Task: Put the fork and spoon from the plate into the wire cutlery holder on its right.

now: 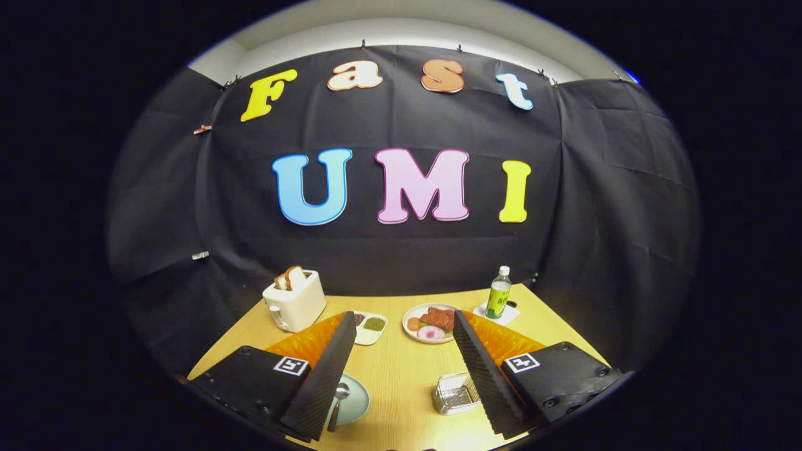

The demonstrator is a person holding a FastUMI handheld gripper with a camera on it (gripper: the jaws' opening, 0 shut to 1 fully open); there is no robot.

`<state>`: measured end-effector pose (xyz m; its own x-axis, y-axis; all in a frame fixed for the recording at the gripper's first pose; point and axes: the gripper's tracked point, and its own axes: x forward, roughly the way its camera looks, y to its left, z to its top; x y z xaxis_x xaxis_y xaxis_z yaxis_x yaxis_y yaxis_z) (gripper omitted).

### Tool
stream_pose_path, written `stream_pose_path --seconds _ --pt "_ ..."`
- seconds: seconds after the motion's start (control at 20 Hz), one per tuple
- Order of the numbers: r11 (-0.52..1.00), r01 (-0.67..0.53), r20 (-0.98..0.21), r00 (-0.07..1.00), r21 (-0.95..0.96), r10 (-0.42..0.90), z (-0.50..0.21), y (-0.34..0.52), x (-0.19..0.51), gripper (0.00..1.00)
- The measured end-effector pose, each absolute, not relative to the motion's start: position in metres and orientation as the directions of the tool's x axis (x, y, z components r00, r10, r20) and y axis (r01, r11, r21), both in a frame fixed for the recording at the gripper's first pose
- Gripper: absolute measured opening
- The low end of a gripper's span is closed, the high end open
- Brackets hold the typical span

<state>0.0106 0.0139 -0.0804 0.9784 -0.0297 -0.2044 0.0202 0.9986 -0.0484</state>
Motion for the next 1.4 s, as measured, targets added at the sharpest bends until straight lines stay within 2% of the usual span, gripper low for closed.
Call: stream_pose_path --seconds 0.5,0.8,1.1,1.25,1.4 --pt "0.992 -0.106 -0.456 0.888 -0.072 0.061 -0.185 0.067 0.024 0.98" --pt "0.979 -0.195 -0.706 0.702 -0.065 0.093 -0.28 0.097 0.007 0.98" --pt "0.955 -0.286 -0.842 0.531 -0.073 0.095 -0.349 0.116 -0.001 0.98" --pt "0.955 -0.293 -0.888 0.451 -0.055 0.087 -0.377 0.122 0.0 0.9" --pt "0.946 -0.316 -0.911 0.408 -0.078 0.062 -0.393 0.12 0.001 0.88"
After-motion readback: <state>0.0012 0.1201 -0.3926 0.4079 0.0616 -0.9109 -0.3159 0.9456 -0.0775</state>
